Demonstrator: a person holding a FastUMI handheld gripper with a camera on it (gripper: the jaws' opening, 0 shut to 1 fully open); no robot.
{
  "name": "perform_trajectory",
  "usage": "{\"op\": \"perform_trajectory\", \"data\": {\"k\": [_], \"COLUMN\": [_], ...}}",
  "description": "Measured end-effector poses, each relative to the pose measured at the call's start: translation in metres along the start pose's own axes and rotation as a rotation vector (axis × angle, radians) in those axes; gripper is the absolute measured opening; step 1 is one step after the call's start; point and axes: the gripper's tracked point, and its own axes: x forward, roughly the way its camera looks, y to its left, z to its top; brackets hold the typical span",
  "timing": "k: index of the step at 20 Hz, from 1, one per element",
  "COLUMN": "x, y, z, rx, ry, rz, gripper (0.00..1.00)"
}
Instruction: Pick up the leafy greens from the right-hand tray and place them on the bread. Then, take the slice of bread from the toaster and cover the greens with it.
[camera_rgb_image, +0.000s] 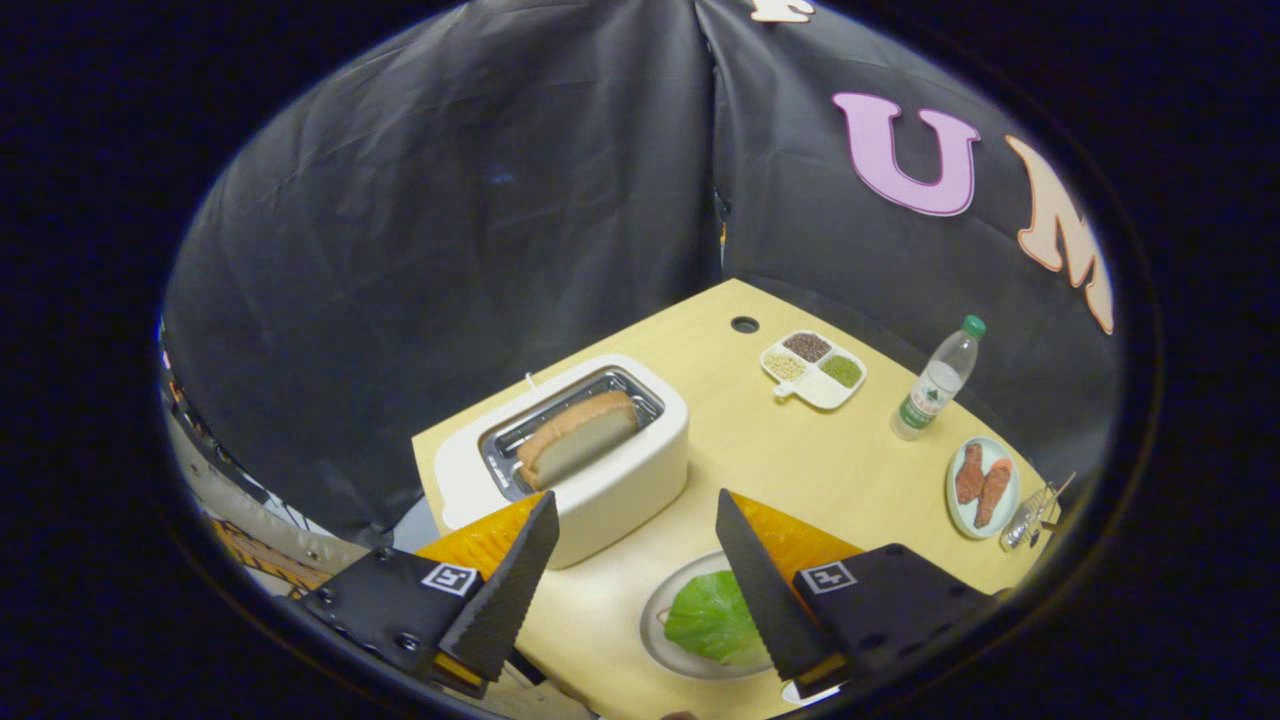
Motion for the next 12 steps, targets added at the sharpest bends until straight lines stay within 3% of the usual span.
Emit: {"op": "perform_trajectory", "data": {"k": [7, 12], "x": [0.026, 0.056], "y": [0.029, 0.034], "z": [0.028, 0.024], "rx": [0.057, 0.094], "ry": [-0.014, 0.033], "rz": [0.065, 0.078], "gripper": [0.98, 0.98]}}
